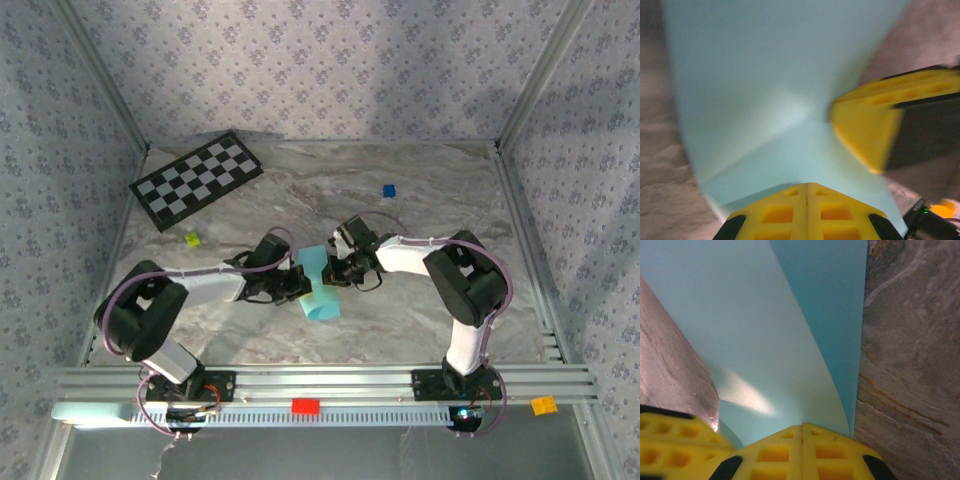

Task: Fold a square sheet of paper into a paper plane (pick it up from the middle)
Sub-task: First fold the square sheet of paper in half at the center of the table.

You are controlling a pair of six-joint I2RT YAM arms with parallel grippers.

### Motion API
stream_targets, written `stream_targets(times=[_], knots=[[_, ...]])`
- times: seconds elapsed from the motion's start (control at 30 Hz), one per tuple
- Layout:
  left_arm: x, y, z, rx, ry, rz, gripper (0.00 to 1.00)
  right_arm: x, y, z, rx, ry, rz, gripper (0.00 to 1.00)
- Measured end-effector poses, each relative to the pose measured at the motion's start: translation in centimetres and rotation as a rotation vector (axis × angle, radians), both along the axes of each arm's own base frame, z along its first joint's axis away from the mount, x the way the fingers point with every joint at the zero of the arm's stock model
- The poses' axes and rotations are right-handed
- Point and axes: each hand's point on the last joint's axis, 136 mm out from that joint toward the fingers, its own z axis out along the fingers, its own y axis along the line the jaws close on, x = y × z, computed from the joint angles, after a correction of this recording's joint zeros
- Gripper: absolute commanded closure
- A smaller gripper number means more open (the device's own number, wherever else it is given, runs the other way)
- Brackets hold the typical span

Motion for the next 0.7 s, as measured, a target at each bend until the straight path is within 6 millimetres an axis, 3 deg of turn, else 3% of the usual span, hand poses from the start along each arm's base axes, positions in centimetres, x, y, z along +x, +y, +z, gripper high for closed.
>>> stream_targets(times=[0.07, 0.33, 0.57, 0.7], knots=[[-0.6, 0.6, -1.1, 0.014, 0.020, 0.007, 1.00, 0.0, 0.0, 0.0, 0.000, -0.003, -0.001, 1.00], [-0.7, 0.7, -0.7, 0.030, -0.003, -0.004, 0.98, 0.0, 0.0, 0.0, 0.002, -0.008, -0.004, 1.00], [0.1, -0.7, 2.8, -0.042, -0.076, -0.014, 0.97, 0.0, -0.1, 0.0, 0.000, -0.009, -0.008, 1.00], [0.2, -1.0, 3.1, -0.073, -0.083, -0.009, 0.97, 0.0, -0.1, 0.0, 0.000, -0.009, -0.008, 1.00]])
